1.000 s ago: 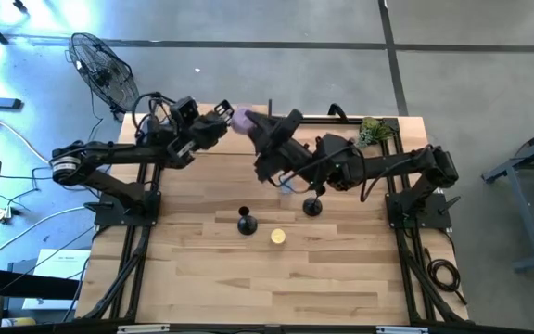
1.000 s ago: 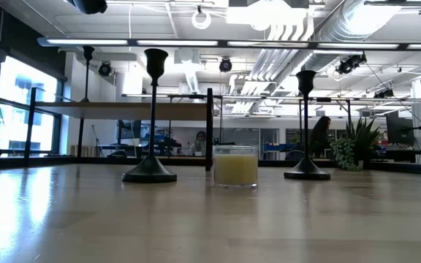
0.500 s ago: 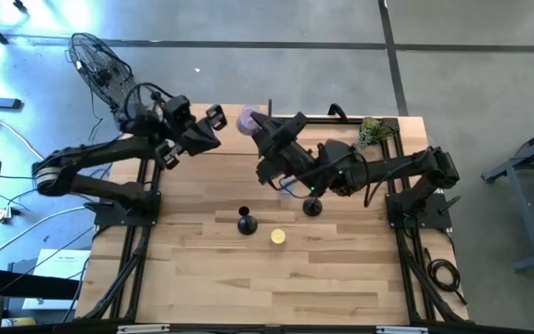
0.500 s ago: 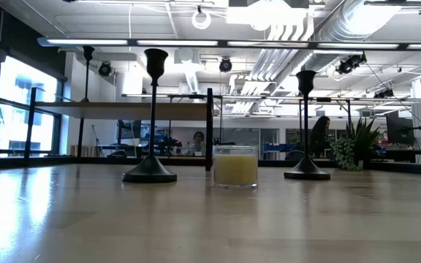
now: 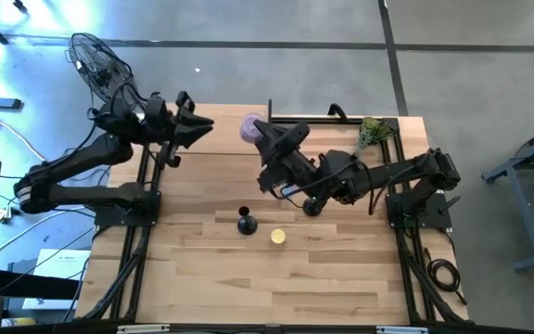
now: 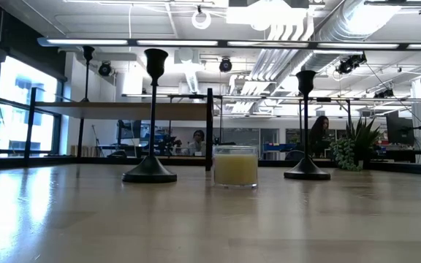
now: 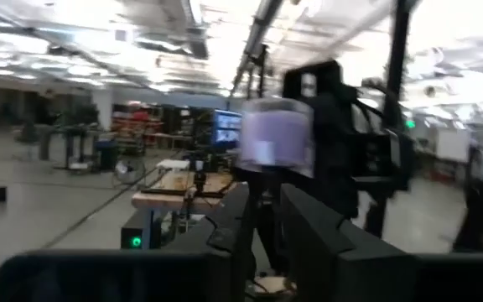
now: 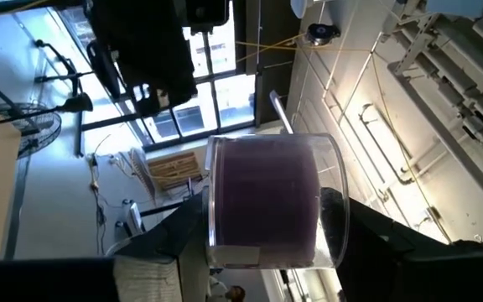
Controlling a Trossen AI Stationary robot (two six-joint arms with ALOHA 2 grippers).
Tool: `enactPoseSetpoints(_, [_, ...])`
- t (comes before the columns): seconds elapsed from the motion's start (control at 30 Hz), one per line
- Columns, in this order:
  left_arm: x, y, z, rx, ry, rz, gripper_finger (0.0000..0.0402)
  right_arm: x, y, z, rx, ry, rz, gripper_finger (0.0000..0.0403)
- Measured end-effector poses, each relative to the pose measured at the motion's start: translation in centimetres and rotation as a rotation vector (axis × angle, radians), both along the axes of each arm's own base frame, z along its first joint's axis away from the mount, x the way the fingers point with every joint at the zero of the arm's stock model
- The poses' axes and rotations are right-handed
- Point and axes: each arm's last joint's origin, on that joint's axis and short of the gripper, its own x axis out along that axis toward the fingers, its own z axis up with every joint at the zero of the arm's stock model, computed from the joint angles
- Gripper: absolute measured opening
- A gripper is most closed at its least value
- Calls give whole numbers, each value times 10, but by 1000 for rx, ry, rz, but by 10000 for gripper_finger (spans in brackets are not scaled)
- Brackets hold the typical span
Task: Pick & Place candle stick holders
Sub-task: Put the purple candle on the shelf
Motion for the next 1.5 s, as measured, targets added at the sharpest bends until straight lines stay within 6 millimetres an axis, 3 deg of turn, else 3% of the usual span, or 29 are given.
enactPoseSetpoints(0.13, [2, -1, -4, 13, 44, -72, 118, 0, 2, 0, 6, 3, -9, 184])
enactPoseSetpoints(0.47, [2, -4, -5, 33, 71, -180, 286, -1, 10, -3, 46, -1, 20, 184])
enactPoseSetpoints(0.63, [7, -3, -8, -47, 102, -255, 334, 0, 17, -7, 73, 16, 53, 184])
enactPoseSetpoints(0.8, [9, -2, -8, -89, 117, -280, 348, -1, 22, -10, 124, 5, 72, 184])
enactPoseSetpoints(1.0, [10, 0, -6, -40, 108, -167, 349, -1, 25, -14, 163, 11, 74, 184])
enactPoseSetpoints(1.3, [33, 11, 20, -103, 358, -156, 349, -1, 26, -17, 178, 28, 55, 184])
enactPoseSetpoints(1.5, [51, 17, 38, -97, 430, -286, 349, -1, 27, -17, 178, 35, 53, 184])
